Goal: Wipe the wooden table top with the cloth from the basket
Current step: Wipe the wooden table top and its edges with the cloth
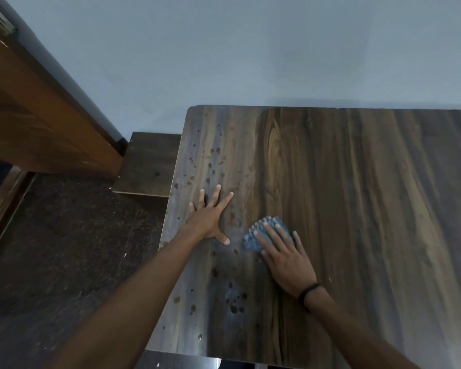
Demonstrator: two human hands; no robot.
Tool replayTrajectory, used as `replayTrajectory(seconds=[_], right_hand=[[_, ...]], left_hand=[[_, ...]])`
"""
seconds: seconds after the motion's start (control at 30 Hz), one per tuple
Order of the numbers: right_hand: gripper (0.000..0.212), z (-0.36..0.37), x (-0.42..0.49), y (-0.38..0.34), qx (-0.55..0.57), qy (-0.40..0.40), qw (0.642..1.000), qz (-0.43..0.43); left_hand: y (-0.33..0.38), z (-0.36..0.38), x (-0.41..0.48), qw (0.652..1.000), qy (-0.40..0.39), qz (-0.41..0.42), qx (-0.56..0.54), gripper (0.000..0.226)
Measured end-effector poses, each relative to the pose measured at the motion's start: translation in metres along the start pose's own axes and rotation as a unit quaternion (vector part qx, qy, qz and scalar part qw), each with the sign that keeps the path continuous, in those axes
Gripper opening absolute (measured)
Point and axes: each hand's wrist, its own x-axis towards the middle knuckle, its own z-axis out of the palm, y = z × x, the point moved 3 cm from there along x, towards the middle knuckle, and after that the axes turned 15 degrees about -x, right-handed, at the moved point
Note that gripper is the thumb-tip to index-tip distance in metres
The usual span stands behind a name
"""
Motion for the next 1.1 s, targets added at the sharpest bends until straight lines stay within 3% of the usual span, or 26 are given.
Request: replayTrajectory(seconds=[0.17,0.27,0.37,0.57,0.67,0.77,0.83,0.93,0.97,1.1], right_hand=[[0.053,-0.011,0.049,0.006,0.047,-0.006,0.992,0.115],[0.055,0.0,-0.007,-0.028,-0.001,0.03,0.999,0.036],[0.054,0.006,-0.028,-0.019,-0.011,0.013,1.0,-0.023],[0.054,-0.008,0.03,-0.004,0.044,-0.004,0.991,0.124],[0.054,0.005,-0.031,-0.039,0.0,0.018,1.0,0.01],[0.053,0.014,-0.069,-0.027,-0.028,0.022,0.993,-0.116],[0.053,0.009,-0.049,-0.01,-0.034,0.029,0.996,-0.071],[0.053,0.002,-0.033,-0.017,0.033,-0.008,0.995,0.094],[0.054,0.004,-0.042,-0.03,0.035,-0.005,0.995,0.098],[0.054,0.017,-0.097,-0.047,-0.016,0.026,0.996,-0.083]], left_hand=[[0.004,-0.002,-0.002,1.0,-0.003,-0.006,-0.008,0.144],[0.006,0.003,-0.01,1.0,-0.001,-0.011,0.0,0.143],[0.0,0.015,-0.019,1.0,-0.009,-0.013,0.004,0.143],[-0.004,0.019,-0.02,1.0,-0.02,-0.015,-0.006,0.148],[-0.001,0.02,-0.027,1.0,-0.008,-0.016,-0.014,0.147],[-0.004,0.027,-0.038,1.0,0.012,-0.011,-0.024,0.145],[-0.008,0.036,-0.049,0.999,0.018,-0.004,-0.033,0.147],[-0.014,0.055,-0.066,1.0,0.01,-0.006,-0.021,0.148],[-0.015,0.062,-0.071,1.0,0.006,-0.01,-0.023,0.147],[-0.015,0.072,-0.08,0.999,0.013,-0.019,-0.03,0.146]])
